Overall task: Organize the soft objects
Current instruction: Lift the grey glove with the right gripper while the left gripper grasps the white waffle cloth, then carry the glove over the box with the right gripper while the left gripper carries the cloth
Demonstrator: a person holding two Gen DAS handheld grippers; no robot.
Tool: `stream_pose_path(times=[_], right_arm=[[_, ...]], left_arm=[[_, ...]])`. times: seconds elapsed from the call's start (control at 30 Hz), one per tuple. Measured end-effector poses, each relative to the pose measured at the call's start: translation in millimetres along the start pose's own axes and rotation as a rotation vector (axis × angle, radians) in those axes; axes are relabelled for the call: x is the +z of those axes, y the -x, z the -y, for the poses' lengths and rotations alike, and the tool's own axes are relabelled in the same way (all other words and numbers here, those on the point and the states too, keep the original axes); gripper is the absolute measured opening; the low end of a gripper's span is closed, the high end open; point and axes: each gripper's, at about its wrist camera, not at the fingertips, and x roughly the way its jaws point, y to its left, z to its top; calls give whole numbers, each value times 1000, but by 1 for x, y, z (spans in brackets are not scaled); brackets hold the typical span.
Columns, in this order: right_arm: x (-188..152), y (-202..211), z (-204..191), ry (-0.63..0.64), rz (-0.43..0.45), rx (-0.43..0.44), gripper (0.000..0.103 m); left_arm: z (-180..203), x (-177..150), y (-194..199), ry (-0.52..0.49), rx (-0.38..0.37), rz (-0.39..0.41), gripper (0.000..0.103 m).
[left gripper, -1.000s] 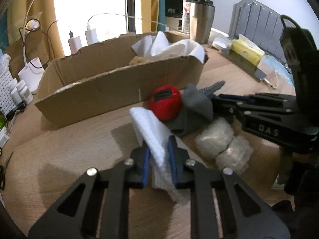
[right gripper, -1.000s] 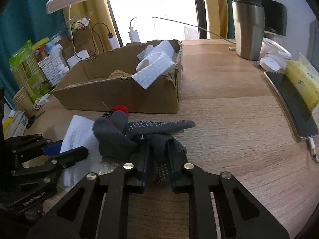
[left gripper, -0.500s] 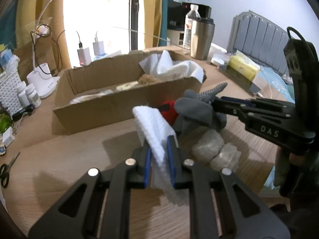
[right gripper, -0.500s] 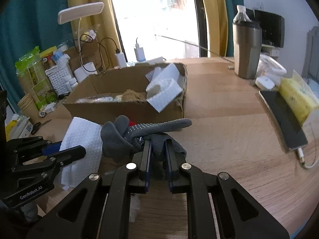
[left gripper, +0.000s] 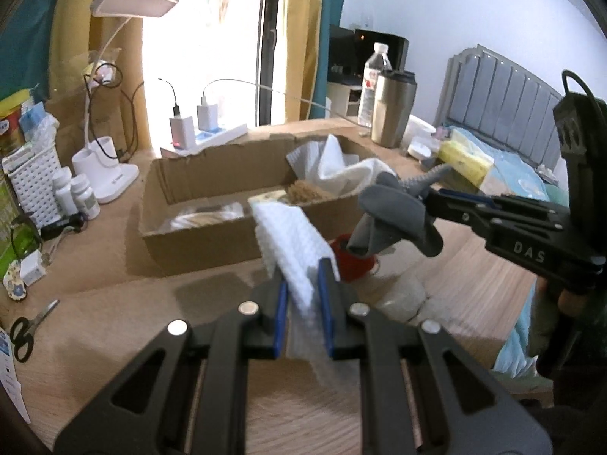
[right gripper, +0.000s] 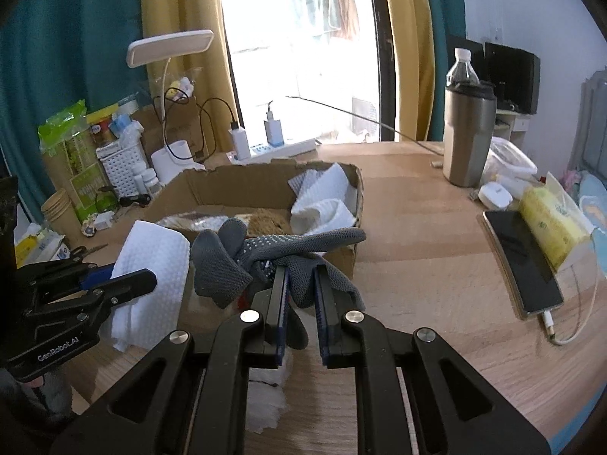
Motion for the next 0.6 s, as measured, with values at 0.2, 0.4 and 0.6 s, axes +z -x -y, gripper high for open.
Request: stream_pose_path(times=[0.2,0.4,0.6], right_arm=[[11,5,-7,17,19,0,14],[22,5,-12,28,33,-1,14],[32,3,-18,38,42,0,14]], left_arm=[[-8,7,10,12,2,32,16],[-20,14,18,24,14,61,16],[-34,22,23,45,27,83,16]])
